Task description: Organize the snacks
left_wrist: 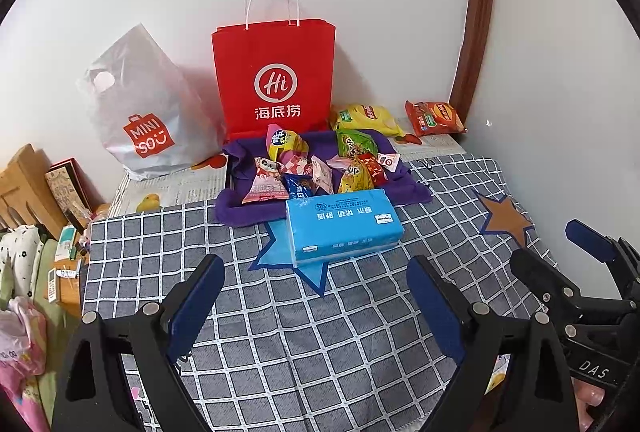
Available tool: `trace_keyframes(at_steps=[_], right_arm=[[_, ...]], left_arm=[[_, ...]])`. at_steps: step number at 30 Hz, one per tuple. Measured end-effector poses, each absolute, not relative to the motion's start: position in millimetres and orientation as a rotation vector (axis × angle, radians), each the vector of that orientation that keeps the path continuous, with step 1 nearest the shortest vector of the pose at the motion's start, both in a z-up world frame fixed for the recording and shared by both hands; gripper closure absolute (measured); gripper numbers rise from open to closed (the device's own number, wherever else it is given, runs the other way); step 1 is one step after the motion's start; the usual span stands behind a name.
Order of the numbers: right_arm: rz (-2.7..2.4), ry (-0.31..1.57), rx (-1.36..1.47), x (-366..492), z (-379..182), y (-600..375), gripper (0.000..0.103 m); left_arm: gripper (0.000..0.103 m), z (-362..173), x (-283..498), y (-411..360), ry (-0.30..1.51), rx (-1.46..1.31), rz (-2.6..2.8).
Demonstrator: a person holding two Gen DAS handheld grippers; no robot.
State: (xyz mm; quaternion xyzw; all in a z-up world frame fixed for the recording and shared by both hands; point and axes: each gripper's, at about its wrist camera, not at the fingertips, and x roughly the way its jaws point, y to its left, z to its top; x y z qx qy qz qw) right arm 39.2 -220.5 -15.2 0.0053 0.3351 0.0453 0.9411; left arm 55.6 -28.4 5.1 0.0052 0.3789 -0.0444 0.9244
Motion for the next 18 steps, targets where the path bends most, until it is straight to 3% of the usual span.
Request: trace_keyframes(at_steps=[18], right_arm=[[0.094, 0.685, 0.01, 39.1, -15.6, -221.6, 0.006]], left_arm=[[0.011, 3.3, 54.8, -30.0, 0.783, 0.006, -0.094]])
